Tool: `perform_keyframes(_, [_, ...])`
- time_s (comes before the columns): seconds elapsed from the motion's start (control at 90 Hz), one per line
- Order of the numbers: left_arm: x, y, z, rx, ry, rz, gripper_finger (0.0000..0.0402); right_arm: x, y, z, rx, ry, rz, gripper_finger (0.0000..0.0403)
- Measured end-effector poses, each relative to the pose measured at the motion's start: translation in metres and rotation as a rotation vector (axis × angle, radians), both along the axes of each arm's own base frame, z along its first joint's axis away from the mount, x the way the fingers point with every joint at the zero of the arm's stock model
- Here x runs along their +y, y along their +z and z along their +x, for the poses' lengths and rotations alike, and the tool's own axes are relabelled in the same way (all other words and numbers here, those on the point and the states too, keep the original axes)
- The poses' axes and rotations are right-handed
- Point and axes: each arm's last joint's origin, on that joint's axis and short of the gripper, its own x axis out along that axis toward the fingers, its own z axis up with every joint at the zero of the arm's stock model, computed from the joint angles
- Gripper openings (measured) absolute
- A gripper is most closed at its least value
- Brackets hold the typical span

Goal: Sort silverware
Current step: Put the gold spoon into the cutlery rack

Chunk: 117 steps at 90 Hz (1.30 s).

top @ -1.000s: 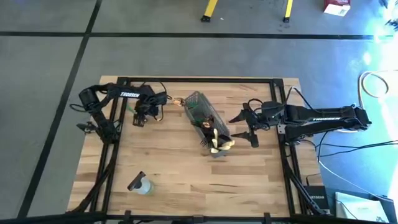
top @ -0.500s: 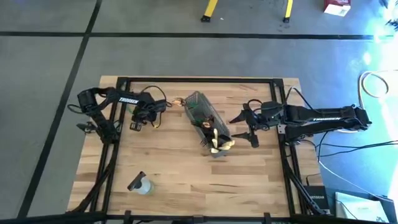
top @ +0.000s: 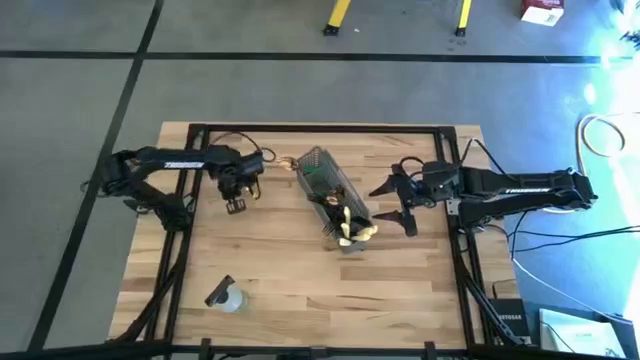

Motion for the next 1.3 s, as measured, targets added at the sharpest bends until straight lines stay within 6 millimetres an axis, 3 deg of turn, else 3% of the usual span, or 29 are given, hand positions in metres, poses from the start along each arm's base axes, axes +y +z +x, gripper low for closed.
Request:
perform_keyframes(0.244, [-0.026,0.039,-0.01,-0.244,0.164,0.047,0.0001,-0.001,0.023,0.001,-0.068,-0.036,-0.016,0.028])
perform_keyframes(0.444, [-0.044,0.057,-0.007,-0.438,0.192,0.051,0.0001,-0.002,0.041,0.0,-0.122,-0.058,-0.019,0.028])
perform_keyframes(0.6, [-0.054,0.056,-0.002,-0.458,0.178,0.044,0.0001,-0.002,0.046,-0.001,-0.134,-0.064,-0.003,0.028])
perform_keyframes(0.767, [-0.066,0.03,0.0,-0.425,0.189,0.035,0.0007,-0.002,0.044,-0.001,-0.114,-0.066,0.003,0.028])
perform_keyframes(0.989, [-0.08,0.002,0.007,-0.56,0.228,0.112,0.0091,-0.002,0.042,-0.001,-0.09,-0.066,0.005,0.028])
perform_keyframes(1.111, [-0.086,-0.003,0.005,-0.583,0.298,0.187,0.0147,-0.001,0.039,-0.002,-0.062,-0.059,0.005,0.028])
perform_keyframes(1.3, [-0.108,-0.007,0.004,-0.82,0.32,0.283,0.0223,-0.001,0.037,-0.003,-0.035,-0.055,-0.002,0.028])
